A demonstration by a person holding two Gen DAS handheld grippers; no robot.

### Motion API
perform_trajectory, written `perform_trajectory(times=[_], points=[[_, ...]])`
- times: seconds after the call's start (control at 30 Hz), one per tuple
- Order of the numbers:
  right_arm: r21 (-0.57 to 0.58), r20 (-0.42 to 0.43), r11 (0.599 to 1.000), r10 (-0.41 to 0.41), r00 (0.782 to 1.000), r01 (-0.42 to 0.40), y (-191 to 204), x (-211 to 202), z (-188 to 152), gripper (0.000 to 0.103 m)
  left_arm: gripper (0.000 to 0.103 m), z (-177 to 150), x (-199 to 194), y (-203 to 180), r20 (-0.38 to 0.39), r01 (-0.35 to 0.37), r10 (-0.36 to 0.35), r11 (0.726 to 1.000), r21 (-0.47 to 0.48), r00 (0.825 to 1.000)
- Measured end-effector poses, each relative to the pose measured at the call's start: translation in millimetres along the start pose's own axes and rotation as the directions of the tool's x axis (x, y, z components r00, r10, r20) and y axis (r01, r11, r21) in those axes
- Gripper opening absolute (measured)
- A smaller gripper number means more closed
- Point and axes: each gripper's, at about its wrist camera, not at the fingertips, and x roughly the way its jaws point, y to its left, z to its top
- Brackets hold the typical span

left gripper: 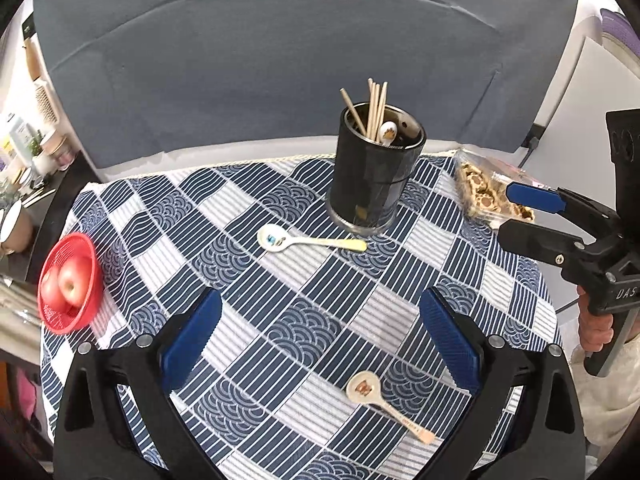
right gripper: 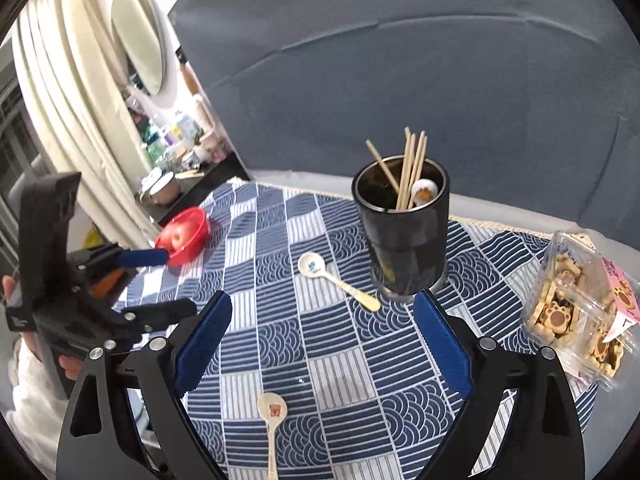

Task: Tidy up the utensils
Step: 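Withdraw the right tool and move both tools toward the yellow-handled cartoon spoon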

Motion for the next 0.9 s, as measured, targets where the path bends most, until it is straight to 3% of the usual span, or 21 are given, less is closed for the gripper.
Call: perform_trajectory(times=[0.4,0.9], points=[[-0.073,-0.079,0.997,-0.023,0.997,0.017,7,34,-3,0.088,0.097,-4,22,27,-0.06,-0.027,0.024,0.999,-0.04,0.998],[-0.123,-0.2,0.989,-0.11,0.974,0.086,7,123,0,0.088,0.097,27,106,82,-0.189,0.058,-0.06,0.998,-0.013,0.98]])
